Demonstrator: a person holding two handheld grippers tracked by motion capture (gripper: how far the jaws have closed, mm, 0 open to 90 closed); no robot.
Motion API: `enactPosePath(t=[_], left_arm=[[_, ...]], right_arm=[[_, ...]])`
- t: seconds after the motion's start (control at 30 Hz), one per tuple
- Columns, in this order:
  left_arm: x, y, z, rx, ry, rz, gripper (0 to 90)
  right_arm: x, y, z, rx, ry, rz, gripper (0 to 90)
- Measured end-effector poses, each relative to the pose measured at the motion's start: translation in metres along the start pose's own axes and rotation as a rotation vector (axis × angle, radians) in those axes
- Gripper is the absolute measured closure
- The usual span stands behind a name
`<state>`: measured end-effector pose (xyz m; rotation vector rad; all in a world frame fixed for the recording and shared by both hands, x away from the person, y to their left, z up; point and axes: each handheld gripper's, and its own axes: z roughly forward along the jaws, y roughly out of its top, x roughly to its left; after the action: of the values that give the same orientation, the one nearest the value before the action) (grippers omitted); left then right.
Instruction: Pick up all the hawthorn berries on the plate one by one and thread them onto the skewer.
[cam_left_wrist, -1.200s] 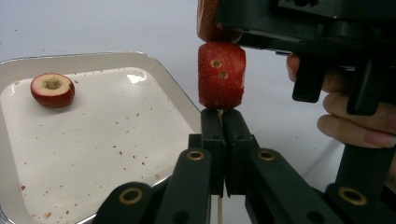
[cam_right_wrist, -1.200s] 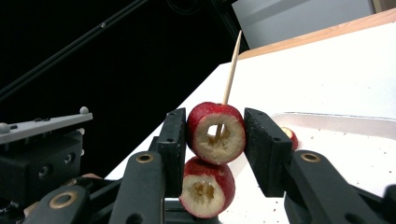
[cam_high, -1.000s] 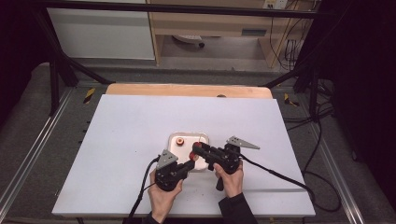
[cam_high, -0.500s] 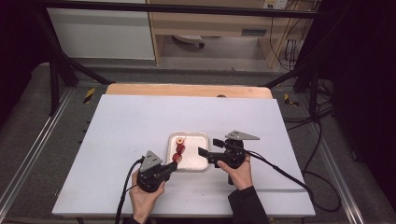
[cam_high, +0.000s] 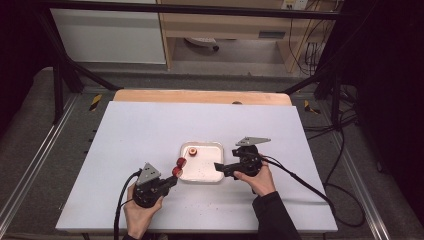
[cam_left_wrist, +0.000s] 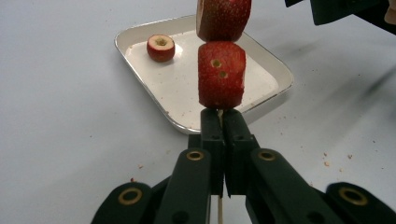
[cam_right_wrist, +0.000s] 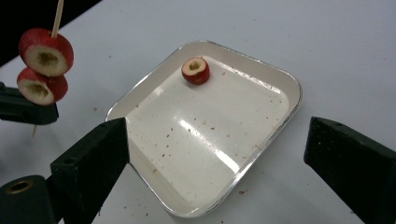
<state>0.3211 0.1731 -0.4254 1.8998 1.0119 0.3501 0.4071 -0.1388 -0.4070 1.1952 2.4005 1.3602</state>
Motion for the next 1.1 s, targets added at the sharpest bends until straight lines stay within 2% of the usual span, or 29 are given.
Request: enactPosePath(t=[0.4, 0.53, 0.6, 0.8, 0.87, 1.1], left_arm=[[0.010, -0.006, -0.004, 0.025, -0.008, 0.003, 88.3], [0.011, -0.006, -0.006, 0.022, -0.010, -0.002, 88.3], [0.013, -0.007, -0.007, 0.020, -0.011, -0.007, 88.3], [0.017, -0.009, -0.009, 0.028, -0.010, -0.012, 88.3], [0.018, -0.009, -0.009, 0.031, -0.008, -0.012, 88.3], [0.019, -0.009, -0.009, 0.036, -0.014, -0.008, 88.3]], right_arm=[[0.011, 0.020, 0.015, 0.126, -0.004, -0.100, 7.5], [0.017, 0.028, 0.023, 0.176, -0.012, -0.147, 7.6], [0.019, 0.032, 0.027, 0.180, -0.017, -0.167, 7.6], [0.020, 0.045, 0.041, 0.199, -0.021, -0.177, 7.9], [0.019, 0.050, 0.045, 0.216, -0.026, -0.191, 8.3], [0.019, 0.068, 0.059, 0.265, -0.030, -0.196, 9.1]])
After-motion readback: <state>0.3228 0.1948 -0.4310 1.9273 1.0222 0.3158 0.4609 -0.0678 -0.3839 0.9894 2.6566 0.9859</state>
